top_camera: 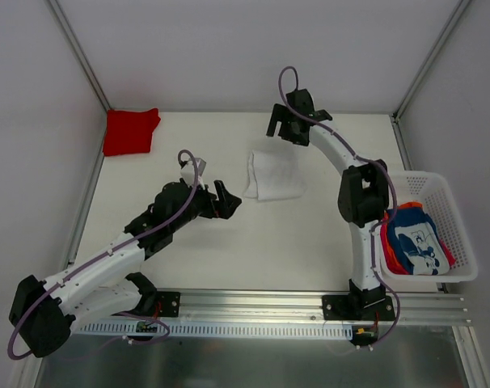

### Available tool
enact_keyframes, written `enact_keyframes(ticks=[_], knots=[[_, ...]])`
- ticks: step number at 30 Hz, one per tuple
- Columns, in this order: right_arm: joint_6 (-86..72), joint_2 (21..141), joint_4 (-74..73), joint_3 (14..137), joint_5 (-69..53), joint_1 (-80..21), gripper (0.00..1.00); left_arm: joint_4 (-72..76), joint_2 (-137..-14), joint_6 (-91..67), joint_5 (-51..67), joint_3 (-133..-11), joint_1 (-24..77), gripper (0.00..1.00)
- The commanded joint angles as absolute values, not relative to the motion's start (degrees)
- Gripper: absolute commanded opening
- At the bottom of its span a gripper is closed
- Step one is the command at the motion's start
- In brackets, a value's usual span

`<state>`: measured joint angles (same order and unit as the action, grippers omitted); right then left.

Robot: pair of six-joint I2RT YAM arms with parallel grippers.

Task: Fold and stack the t-shirts
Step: Fold the tshirt

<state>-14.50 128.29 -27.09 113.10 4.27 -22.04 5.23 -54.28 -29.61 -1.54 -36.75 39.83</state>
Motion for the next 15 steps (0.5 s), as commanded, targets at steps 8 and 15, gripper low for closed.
enact_keyframes(ticks=[8, 15], knots=[[-9.1, 87.8, -35.4, 98.1, 8.7, -22.2, 1.00, 32.8, -53.7, -34.8, 3.1, -26.6, 38.5, 0.99], [-11.6, 57.0, -36.9, 74.6, 11.7, -23.3, 0.99, 75.1, -86.5, -53.7, 23.8, -23.1, 26.4, 0.99]])
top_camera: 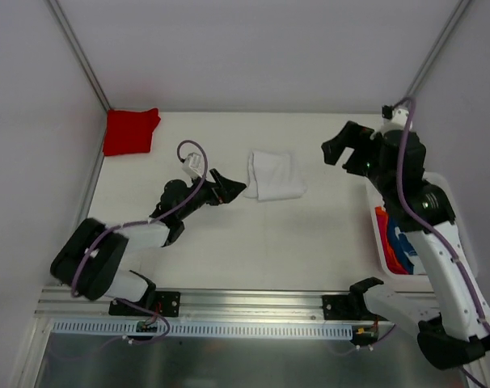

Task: Fold and stack the t-shirts
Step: Fold the tshirt

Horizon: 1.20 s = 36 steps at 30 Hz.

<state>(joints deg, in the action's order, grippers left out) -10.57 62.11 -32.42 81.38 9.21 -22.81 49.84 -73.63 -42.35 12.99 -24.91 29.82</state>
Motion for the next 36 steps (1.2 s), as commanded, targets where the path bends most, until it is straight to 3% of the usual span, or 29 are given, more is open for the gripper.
enact_keyframes(ticks=[1, 5, 10, 16, 21, 24, 31, 36], knots=[[-12.0, 51.6, -38.7, 73.3, 12.4, -23.3, 1.00, 86.8, -91.2, -58.2, 26.0, -23.7, 24.5, 0.99], [-14.1, 41.5, -44.7, 69.3, 13.1, -23.5, 1.00, 94.2, -109.6, -65.3, 27.2, -29.2, 21.3, 0.99], [-15.5, 32.7, -50.8, 67.6, 15.0, -23.6, 0.99, 86.0, -114.8, -61.2, 25.2, -34.2, 21.0, 0.99], [-17.0, 29.5, -52.4, 64.7, 14.7, -23.6, 1.00, 75.3, -112.7, -57.2, 24.3, -38.8, 21.4, 0.99], [-18.5, 29.0, -51.2, 62.5, 13.3, -23.6, 0.99, 47.8, -110.1, -46.4, 21.9, -51.1, 24.8, 0.99], [-18.7, 28.7, -50.4, 61.7, 13.1, -23.6, 0.99, 40.7, -112.5, -45.4, 22.4, -57.5, 26.6, 0.99], [-18.5, 28.7, -51.2, 61.8, 13.7, -23.6, 0.99, 35.2, -117.1, -44.6, 19.8, -63.9, 30.9, 0.99], [-18.3, 27.9, -52.1, 61.9, 14.6, -23.6, 0.99, 31.2, -111.9, -42.2, 14.9, -61.6, 31.2, 0.99]])
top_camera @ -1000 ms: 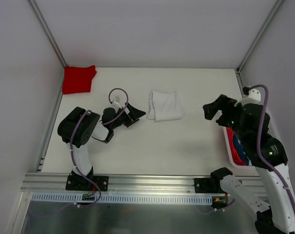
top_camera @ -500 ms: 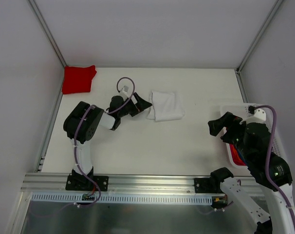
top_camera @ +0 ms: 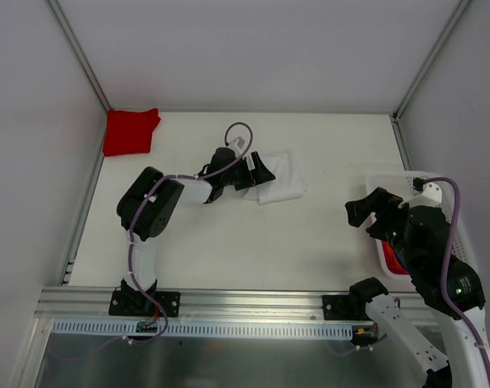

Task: Fold and stack the t-shirts
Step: Fold the tshirt

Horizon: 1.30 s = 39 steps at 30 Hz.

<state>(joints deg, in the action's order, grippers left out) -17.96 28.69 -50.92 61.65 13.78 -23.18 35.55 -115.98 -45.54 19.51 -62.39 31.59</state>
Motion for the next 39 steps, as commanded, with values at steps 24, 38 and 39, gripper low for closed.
enact_keyframes(ticks=[24, 38, 39], knots=[[-19.7, 28.1, -49.6, 57.6, 12.4, -23.6, 1.00, 21.5, -95.5, -34.1, 6.5, -53.9, 29.1, 0.99], [-20.2, 27.3, -50.2, 57.0, 12.9, -23.6, 0.99, 24.6, -102.2, -38.4, 11.2, -54.1, 29.1, 0.99], [-20.2, 27.3, -50.1, 56.8, 13.1, -23.6, 1.00, 24.6, -102.6, -38.4, 11.3, -54.6, 29.1, 0.99]])
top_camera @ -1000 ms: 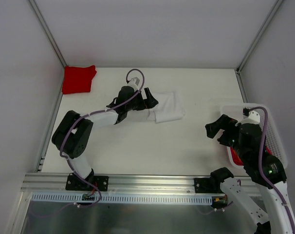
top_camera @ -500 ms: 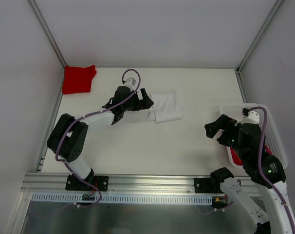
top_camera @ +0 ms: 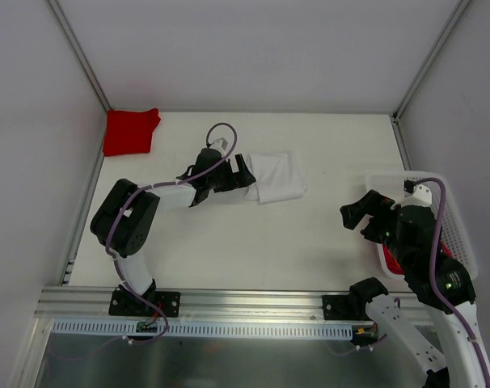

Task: Fold and stack the t-shirts
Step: Fold the tshirt

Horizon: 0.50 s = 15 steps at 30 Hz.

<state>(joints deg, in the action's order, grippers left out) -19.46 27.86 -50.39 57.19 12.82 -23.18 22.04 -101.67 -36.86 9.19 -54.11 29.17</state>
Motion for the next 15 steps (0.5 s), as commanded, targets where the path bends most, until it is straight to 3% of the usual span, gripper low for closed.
enact_keyframes(ticks=[1, 15], knots=[[-20.2, 27.2, -50.2, 56.7, 13.3, -23.6, 1.00, 24.7, -103.3, -38.4, 11.5, -54.8, 29.1, 0.99], [-20.2, 26.6, -50.5, 55.7, 14.0, -23.6, 0.99, 24.9, -109.7, -39.6, 13.0, -59.8, 30.4, 0.99]])
